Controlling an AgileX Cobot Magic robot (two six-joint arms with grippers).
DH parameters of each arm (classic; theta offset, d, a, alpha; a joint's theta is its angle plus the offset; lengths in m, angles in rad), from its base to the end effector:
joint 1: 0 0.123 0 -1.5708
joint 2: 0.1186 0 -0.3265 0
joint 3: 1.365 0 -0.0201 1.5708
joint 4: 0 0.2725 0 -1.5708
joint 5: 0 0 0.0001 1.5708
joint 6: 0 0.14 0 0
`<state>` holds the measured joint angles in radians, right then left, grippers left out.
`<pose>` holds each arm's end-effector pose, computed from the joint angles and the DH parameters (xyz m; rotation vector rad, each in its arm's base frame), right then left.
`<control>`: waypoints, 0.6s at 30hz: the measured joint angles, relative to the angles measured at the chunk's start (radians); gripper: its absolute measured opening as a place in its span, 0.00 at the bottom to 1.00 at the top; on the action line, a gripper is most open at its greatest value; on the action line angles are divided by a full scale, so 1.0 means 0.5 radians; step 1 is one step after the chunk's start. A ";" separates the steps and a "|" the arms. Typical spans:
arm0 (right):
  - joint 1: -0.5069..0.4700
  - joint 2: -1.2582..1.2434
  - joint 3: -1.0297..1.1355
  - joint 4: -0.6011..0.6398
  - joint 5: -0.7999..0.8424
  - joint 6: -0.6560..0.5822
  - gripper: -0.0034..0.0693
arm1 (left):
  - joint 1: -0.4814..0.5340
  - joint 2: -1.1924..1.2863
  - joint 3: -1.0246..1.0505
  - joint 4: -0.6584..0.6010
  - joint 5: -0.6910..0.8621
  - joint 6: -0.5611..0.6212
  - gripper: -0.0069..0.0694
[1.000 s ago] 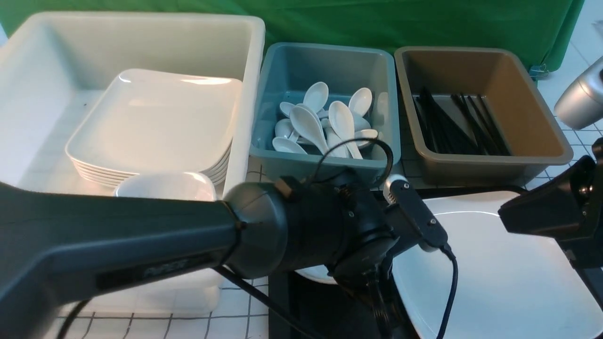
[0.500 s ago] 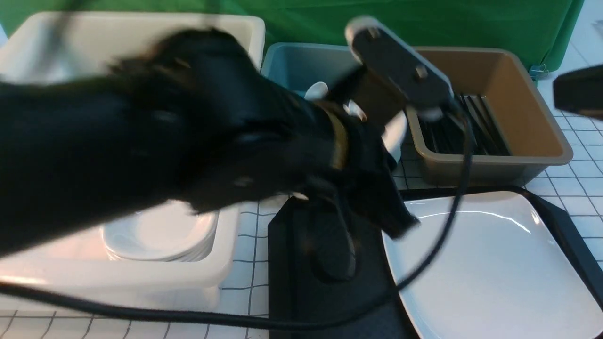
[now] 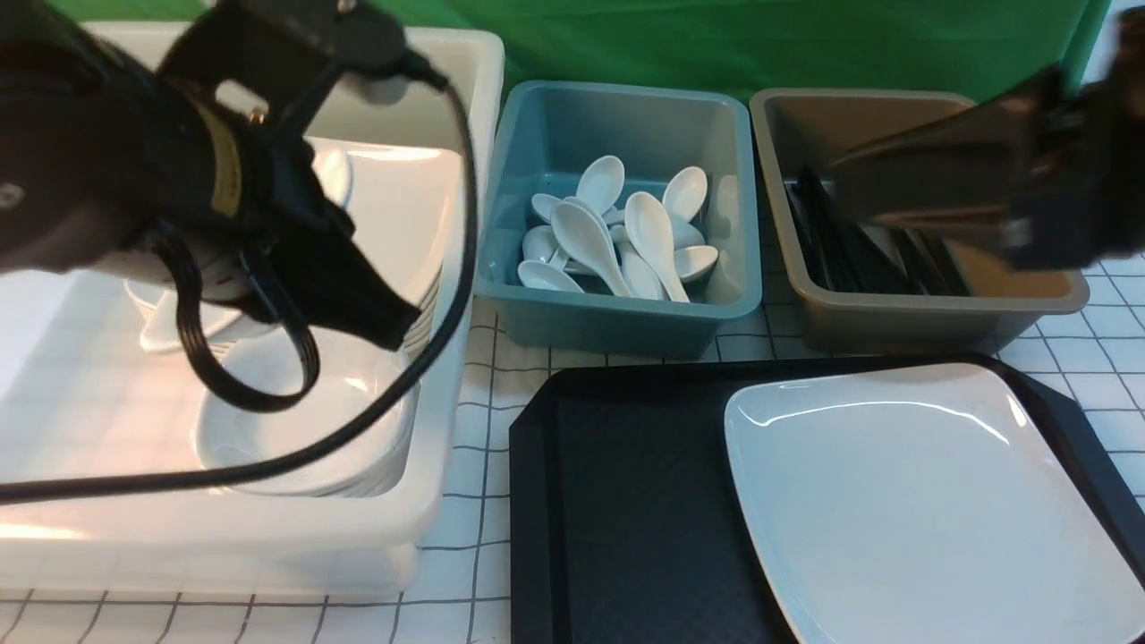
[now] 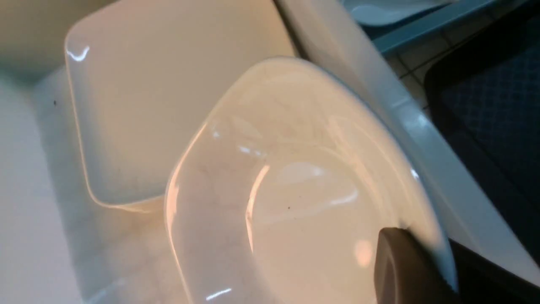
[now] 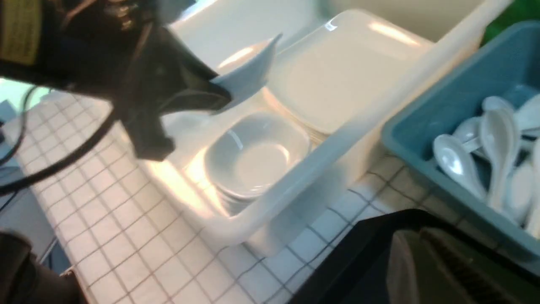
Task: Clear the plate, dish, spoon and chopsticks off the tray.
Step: Use the left arm to put the small plate into the large storage box on the left
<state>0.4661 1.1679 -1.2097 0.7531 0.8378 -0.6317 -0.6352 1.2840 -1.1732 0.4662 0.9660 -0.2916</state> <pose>0.2169 0.1888 0.4281 -0.8726 1.9531 0.7978 0.2684 -0.1335 0.3538 0.5957 2.3502 0.1865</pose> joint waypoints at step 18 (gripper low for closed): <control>0.294 0.257 -0.281 -0.209 -0.027 0.161 0.06 | 0.120 0.188 0.221 -0.359 -0.206 0.107 0.15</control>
<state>0.6132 1.2966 -1.3503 0.6485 0.8241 -0.5509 -0.5751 1.3779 -1.0625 0.2868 0.8629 -0.2378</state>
